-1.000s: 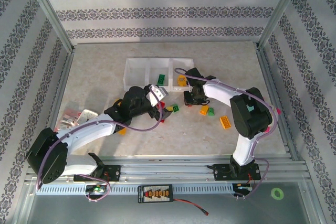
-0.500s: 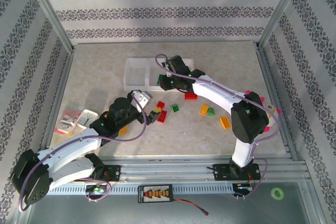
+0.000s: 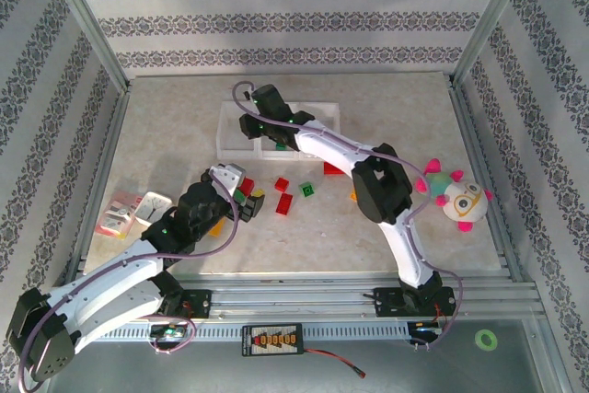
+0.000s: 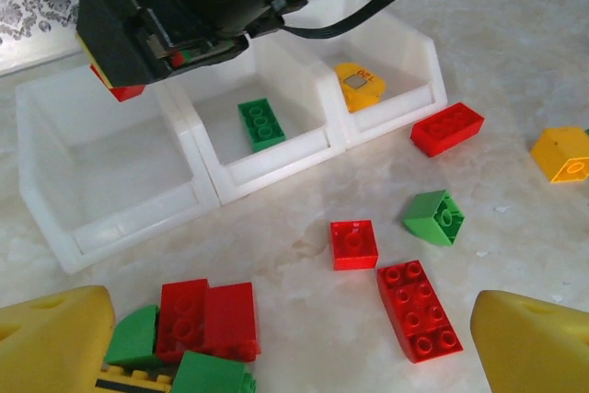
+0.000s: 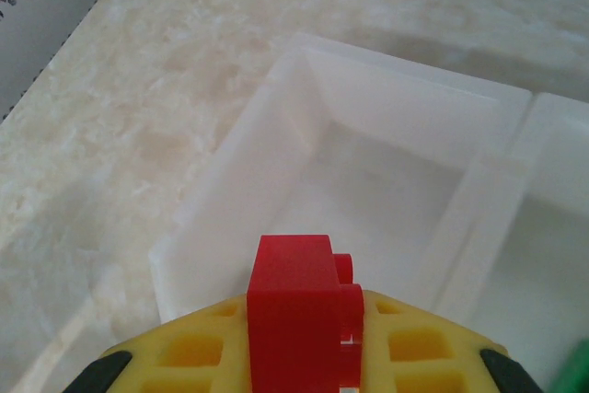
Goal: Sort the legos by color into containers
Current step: Place the lego in the container.
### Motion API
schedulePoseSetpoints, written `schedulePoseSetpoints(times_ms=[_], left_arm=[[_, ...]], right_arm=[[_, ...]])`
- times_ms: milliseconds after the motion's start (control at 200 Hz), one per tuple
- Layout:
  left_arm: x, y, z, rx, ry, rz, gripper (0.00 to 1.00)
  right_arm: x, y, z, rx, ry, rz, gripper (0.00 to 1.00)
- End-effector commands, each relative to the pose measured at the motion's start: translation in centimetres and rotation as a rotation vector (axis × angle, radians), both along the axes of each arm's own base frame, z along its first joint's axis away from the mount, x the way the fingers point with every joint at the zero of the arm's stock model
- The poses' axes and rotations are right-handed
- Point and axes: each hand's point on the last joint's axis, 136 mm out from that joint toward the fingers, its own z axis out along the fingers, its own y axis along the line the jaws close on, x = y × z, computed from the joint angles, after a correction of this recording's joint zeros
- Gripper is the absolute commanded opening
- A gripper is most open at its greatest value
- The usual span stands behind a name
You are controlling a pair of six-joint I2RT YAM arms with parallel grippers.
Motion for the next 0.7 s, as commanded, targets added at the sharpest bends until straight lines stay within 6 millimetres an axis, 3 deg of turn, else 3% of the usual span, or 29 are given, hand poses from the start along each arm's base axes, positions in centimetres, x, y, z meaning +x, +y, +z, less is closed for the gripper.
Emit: schedulePoseSetpoints(times_ms=[0, 115, 325, 505, 695], left_arm=[[0.0, 1.3, -0.8, 0.006, 0.033, 0.059, 0.99], [0.0, 1.4, -1.0, 0.003, 0.037, 0.063, 0.99], [0.1, 1.6, -1.1, 0.001, 0.043, 0.074, 0.99], [0.1, 1.9, -1.0, -0.011, 0.049, 0.091, 0.99], [0.7, 2.5, -0.9, -0.046, 0.087, 0.151, 0.99]], right_arm=[[1.5, 1.2, 0.1, 0.017, -0.031, -0.032, 0.21], [2.3, 1.6, -0.9, 0.001, -0.024, -0.039, 0.23], [3.0, 1.7, -0.6, 0.008, -0.024, -0.042, 0.31], [2.7, 1.6, 2.1, 0.033, -0.051, -0.026, 0.48], [1.3, 0.1, 6.0, 0.048, -0.121, -0.01, 0.74]])
